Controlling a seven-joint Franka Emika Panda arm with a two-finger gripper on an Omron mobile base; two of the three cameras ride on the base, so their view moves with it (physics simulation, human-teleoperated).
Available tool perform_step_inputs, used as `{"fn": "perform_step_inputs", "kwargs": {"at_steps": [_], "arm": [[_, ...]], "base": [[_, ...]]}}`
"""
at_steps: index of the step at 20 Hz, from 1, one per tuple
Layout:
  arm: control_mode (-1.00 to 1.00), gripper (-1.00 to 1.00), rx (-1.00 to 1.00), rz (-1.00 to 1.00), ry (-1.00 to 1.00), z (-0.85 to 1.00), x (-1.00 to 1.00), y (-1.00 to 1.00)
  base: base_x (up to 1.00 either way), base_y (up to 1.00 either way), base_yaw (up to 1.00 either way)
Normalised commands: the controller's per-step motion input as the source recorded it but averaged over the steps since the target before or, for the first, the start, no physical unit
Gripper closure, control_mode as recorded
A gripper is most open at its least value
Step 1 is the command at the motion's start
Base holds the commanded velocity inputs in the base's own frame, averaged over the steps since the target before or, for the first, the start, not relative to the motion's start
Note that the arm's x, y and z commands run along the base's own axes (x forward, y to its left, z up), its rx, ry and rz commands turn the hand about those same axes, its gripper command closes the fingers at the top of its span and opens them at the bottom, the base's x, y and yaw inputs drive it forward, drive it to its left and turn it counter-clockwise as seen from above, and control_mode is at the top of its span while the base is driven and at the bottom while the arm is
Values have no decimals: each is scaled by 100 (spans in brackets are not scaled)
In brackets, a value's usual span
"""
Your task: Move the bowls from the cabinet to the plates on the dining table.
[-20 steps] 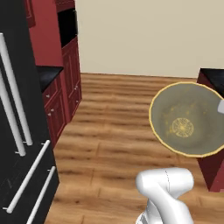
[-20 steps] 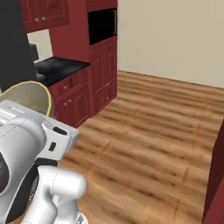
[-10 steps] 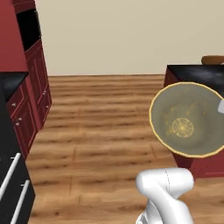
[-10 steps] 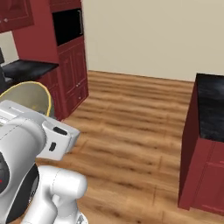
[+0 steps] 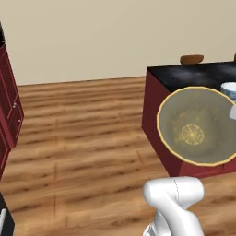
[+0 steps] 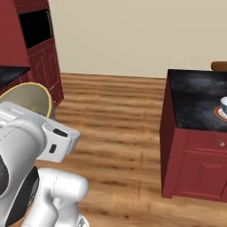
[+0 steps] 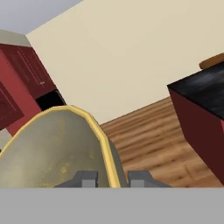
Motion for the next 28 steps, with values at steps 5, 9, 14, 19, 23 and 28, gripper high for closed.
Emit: {"fn": "perform_step_inputs", "kwargs": {"at_steps": [5,9,14,19,23,28], "arm": [[100,100,0,0,0,0,0,0],[100,100,0,0,0,0,0,0],[100,100,0,0,0,0,0,0],[100,100,0,0,0,0,0,0],[100,100,0,0,0,0,0,0],[100,100,0,0,0,0,0,0]], "base": [[0,-10,-12],[14,1,0],[60,16,-3],[49,14,-4],[0,0,0],[4,-18,0]]}}
